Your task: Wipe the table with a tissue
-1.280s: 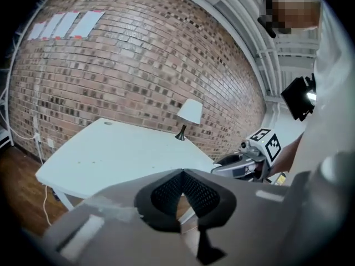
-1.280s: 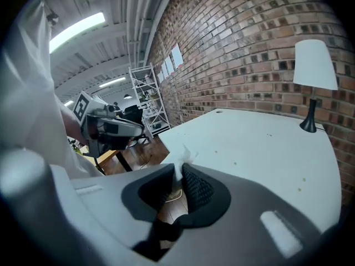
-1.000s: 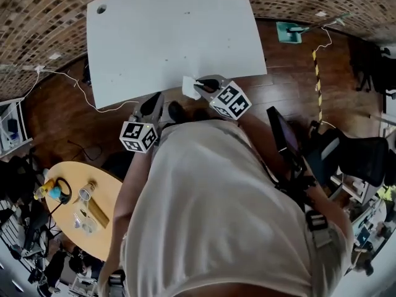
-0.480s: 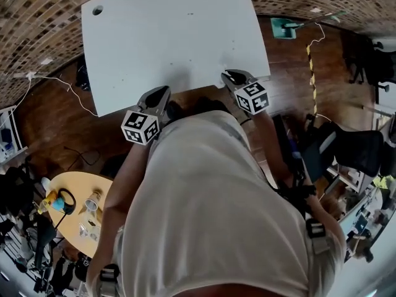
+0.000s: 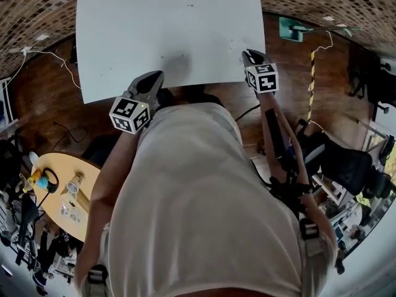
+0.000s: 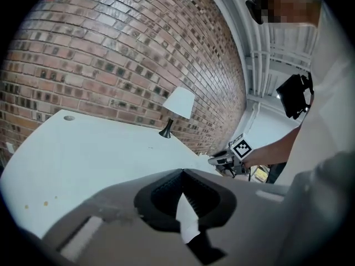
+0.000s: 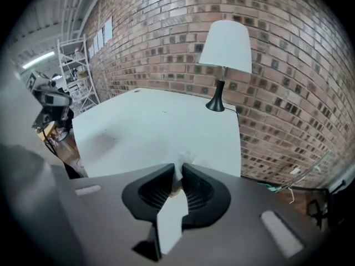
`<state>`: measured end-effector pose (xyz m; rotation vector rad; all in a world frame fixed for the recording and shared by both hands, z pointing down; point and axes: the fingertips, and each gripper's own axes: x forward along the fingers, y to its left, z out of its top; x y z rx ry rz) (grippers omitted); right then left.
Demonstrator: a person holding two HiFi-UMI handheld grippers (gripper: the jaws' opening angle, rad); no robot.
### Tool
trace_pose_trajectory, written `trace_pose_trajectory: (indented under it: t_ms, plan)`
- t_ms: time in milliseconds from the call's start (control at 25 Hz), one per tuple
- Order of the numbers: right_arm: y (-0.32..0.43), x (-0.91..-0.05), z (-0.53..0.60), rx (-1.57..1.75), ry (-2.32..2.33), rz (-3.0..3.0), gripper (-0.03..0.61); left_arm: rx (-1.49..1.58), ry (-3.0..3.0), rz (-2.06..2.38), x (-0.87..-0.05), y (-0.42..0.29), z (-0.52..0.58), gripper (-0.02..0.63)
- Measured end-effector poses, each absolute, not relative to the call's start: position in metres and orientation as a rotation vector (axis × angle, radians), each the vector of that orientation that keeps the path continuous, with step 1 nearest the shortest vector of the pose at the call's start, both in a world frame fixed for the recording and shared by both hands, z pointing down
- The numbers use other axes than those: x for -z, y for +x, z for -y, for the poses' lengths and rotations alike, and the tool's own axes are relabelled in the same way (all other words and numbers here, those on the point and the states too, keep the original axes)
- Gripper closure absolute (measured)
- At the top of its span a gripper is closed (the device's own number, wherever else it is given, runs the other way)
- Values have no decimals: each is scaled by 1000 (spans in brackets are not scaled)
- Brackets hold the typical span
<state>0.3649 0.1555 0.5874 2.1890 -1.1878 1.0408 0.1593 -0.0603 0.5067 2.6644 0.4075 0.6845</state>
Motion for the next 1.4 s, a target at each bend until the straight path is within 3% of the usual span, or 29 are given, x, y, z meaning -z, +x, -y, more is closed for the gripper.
trace_pose_trajectory:
  t_ms: [200,440,760,1400]
  plan:
    - [413,-612,-160,-1008,2063,1142,529,-723,2684,-362,-507,176,55,609]
    - [419,-642,-140,-963,1928,1192,531,-750,2680,-241,-507,178,64,609]
    - [410,-643,-118,-694,1660,1158,532,-747,2668,-195,-511,183,64,609]
    - [351,-644,-88,-518,1430,1382,545,-748,2670,-236,-512,178,60,609]
